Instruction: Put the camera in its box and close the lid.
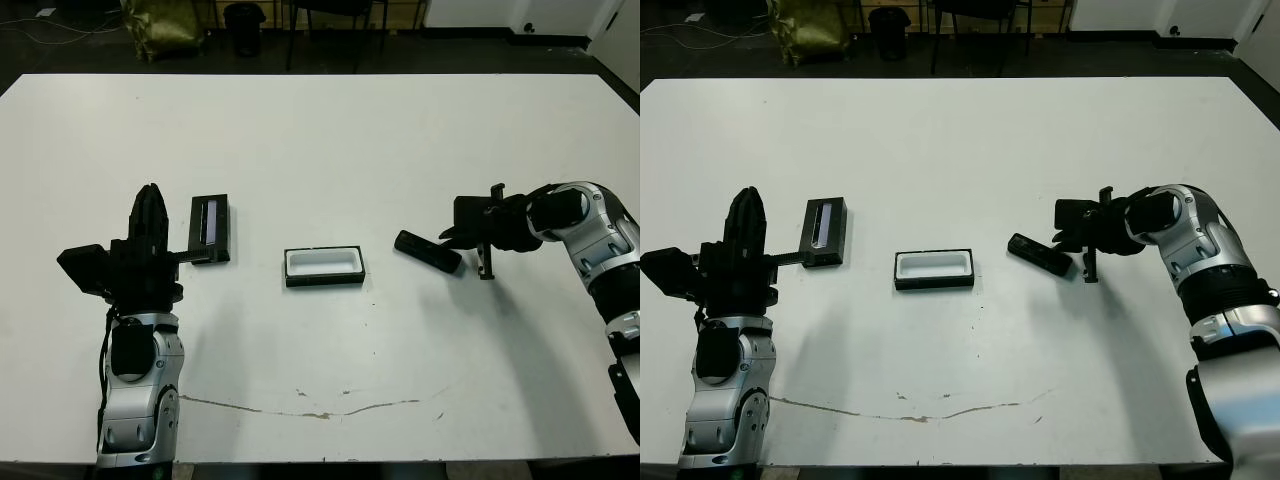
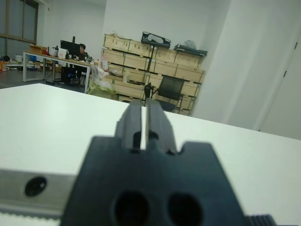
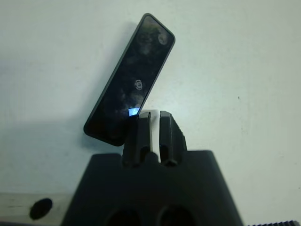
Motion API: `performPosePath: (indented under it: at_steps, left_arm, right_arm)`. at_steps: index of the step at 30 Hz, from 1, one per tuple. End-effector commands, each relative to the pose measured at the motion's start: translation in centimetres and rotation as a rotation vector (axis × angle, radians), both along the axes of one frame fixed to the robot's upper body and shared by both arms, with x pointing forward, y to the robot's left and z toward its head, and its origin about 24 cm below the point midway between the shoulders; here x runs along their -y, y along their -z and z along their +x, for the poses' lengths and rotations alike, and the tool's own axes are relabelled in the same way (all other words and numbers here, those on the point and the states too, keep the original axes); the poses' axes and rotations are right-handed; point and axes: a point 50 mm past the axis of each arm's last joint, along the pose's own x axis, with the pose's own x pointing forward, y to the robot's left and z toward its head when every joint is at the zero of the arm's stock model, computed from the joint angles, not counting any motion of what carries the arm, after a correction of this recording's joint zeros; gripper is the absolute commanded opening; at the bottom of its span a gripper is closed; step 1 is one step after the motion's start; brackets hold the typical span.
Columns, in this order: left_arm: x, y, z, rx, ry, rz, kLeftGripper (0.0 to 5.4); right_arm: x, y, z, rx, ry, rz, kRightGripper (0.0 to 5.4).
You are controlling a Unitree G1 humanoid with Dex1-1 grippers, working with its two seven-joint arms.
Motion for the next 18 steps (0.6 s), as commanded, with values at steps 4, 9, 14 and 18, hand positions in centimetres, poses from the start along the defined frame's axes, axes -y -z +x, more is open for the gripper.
performPosePath:
  at_steps: [4, 9, 14, 18]
  left_arm:
    - [-0.2, 0.7, -0.1, -0.039, -0.013, -0.011, 0.02]
    - [-0.2, 0.8, -0.1, -0.039, -0.015, -0.016, 0.02]
    - [-0.3, 0.8, -0.1, -0.041, -0.017, -0.015, 0.02]
    - [-0.3, 0.8, -0.1, -0.038, -0.017, -0.012, 0.02]
  right_arm:
    - [0.4, 0.3, -0.8, -0.031, 0.01, -0.022, 0.0]
    - [0.0, 0.2, -1.2, -0.059, 0.011, -0.014, 0.0]
    - [-0.5, 0.1, -1.6, -0.078, -0.016, -0.033, 0.0]
    - [-0.8, -0.1, -1.9, -0.08, -0.065, -0.027, 0.0]
